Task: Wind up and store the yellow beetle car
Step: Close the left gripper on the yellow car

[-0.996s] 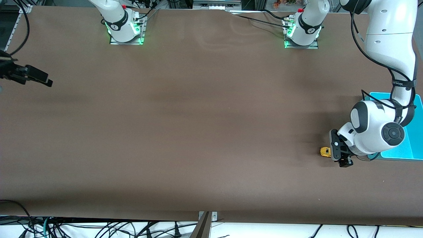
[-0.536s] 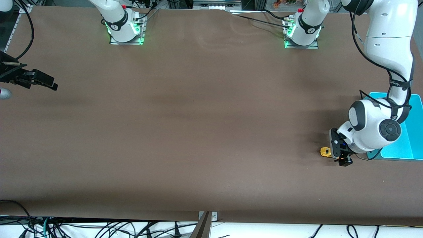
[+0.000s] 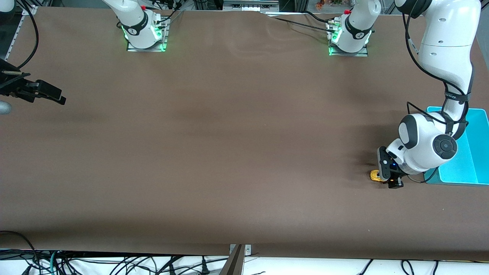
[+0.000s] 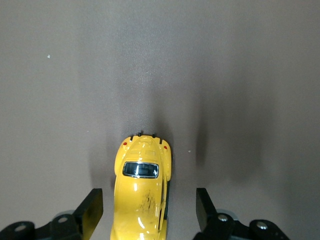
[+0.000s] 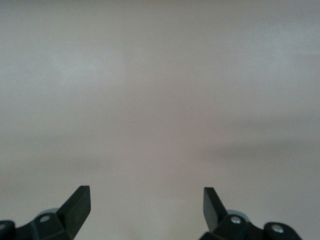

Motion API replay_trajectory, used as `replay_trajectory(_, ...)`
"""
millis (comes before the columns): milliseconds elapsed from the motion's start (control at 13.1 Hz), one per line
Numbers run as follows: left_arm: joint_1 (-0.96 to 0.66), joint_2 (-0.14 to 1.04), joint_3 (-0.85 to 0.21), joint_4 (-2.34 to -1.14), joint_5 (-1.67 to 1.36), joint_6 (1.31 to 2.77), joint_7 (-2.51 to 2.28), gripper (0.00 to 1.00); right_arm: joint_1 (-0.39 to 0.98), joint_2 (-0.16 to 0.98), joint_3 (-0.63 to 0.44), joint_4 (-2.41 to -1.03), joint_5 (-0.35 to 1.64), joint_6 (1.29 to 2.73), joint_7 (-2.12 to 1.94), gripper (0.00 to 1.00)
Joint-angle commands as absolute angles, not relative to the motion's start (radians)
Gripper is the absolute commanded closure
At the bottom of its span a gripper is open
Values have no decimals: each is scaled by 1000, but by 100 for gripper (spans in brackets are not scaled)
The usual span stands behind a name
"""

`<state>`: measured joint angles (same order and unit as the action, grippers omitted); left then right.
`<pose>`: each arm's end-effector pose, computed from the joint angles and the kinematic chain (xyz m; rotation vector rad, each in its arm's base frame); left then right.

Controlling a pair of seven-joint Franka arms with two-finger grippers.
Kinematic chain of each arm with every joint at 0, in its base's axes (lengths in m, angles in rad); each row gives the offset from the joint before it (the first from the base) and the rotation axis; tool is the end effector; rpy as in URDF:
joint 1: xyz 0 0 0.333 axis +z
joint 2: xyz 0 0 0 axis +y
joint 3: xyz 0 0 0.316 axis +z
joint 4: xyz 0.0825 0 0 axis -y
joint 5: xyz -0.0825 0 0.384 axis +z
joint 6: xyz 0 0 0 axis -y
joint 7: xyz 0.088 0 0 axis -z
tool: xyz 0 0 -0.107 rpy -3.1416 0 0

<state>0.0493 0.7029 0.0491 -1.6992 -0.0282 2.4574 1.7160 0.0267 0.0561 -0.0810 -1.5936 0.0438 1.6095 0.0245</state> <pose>0.6779 0.0635 0.1912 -2.1424 2.2253 -0.0378 0.5725 -0.0254 0.5856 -3.0987 0.1261 0.0611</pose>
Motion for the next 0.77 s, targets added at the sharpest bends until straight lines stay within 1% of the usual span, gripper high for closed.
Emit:
replay_trajectory(0, 51, 696, 48, -1718, -66, 2473, 1753, 52, 29, 44, -75, -1592, 32, 1608, 41, 0)
replay_trajectory(153, 49, 704, 48, -1717, -94, 2473, 1753, 67, 29, 48, -77, -1594, 32, 1614, 43, 0)
replay_trajectory(230, 49, 704, 48, -1717, -95, 2473, 1753, 69, 29, 48, -77, -1594, 32, 1609, 43, 0)
replay_trajectory(460, 52, 680, 49, -1713, -95, 2450, 1756, 69, 29, 48, -77, -1594, 34, 1609, 43, 0)
replay_trajectory(690, 61, 625, 49, -1703, -95, 2334, 1755, 68, 29, 49, -77, -1592, 32, 1608, 29, 0)
